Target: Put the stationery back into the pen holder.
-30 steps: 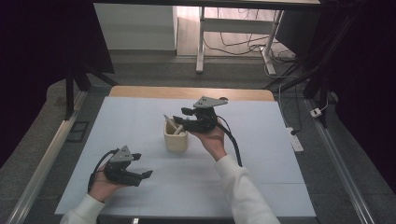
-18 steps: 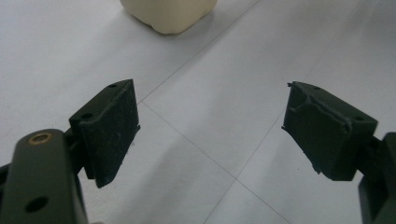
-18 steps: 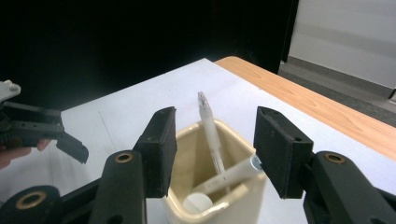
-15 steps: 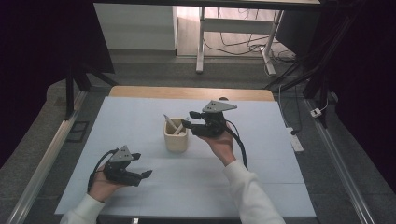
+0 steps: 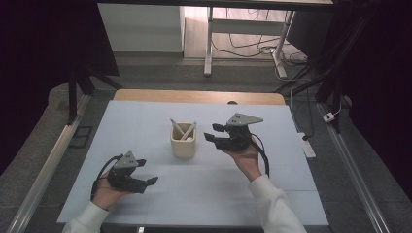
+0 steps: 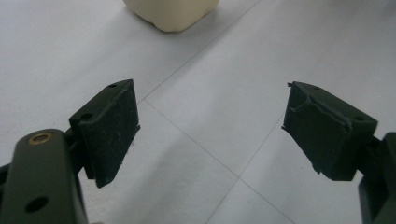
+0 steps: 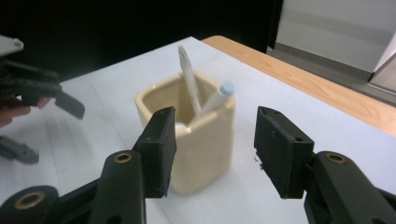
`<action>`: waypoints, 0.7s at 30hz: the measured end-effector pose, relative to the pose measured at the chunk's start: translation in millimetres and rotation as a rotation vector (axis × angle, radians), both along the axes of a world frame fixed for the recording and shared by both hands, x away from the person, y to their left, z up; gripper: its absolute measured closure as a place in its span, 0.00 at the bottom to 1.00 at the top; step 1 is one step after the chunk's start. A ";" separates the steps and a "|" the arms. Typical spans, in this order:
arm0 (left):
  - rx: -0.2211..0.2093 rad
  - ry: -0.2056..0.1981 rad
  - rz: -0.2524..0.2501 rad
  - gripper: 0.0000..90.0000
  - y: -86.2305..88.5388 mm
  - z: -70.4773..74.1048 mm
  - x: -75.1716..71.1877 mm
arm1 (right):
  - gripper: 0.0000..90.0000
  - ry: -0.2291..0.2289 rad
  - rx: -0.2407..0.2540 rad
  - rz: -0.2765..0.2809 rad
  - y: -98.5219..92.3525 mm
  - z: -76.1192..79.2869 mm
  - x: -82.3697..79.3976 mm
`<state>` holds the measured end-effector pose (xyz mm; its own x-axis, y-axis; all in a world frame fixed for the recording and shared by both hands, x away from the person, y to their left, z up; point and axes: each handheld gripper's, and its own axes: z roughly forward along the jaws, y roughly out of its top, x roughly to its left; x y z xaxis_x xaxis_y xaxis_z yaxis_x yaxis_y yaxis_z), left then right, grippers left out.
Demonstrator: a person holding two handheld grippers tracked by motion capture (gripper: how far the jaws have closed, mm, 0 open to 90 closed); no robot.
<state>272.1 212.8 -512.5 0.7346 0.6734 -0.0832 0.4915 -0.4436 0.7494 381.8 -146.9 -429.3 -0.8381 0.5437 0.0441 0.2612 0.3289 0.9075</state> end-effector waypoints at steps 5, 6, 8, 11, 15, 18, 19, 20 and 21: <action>0.001 -0.001 -0.001 0.20 -0.2 -0.1 0.0 | 0.53 0.009 -0.016 -0.024 -21.0 -4.7 -9.2; 0.000 -0.001 0.000 0.20 -0.3 0.0 -0.2 | 0.53 0.009 -0.020 -0.028 -25.1 -5.6 -11.3; 0.001 -0.001 0.001 0.20 -0.1 0.1 -0.2 | 0.53 0.015 -0.026 -0.038 -33.3 -7.4 -15.3; 0.000 -0.003 0.002 0.20 -0.1 0.3 -0.4 | 0.53 0.020 -0.030 -0.052 -45.2 -10.4 -21.2; 0.000 -0.004 0.001 0.20 0.1 0.6 -1.3 | 0.53 0.024 -0.039 -0.071 -61.2 -14.0 -28.6; 0.000 -0.004 0.005 0.20 0.9 0.1 -2.0 | 0.53 0.031 -0.044 -0.092 -73.8 -18.2 -33.6; -0.002 -0.004 0.006 0.20 1.0 -0.1 -2.4 | 0.52 0.034 -0.046 -0.099 -79.4 -20.0 -35.5; 0.001 -0.004 0.006 0.20 1.4 -0.2 -2.7 | 0.52 0.033 -0.046 -0.105 -83.7 -21.7 -37.2; 0.000 -0.006 0.008 0.20 1.4 -0.3 -3.0 | 0.52 0.035 -0.049 -0.113 -89.2 -23.4 -39.3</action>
<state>269.1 214.2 -512.8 0.7294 0.6795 -0.0791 0.4909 -0.4394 0.7523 342.5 -236.1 -452.7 -0.7701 0.6365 0.0434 0.3305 0.3399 0.8805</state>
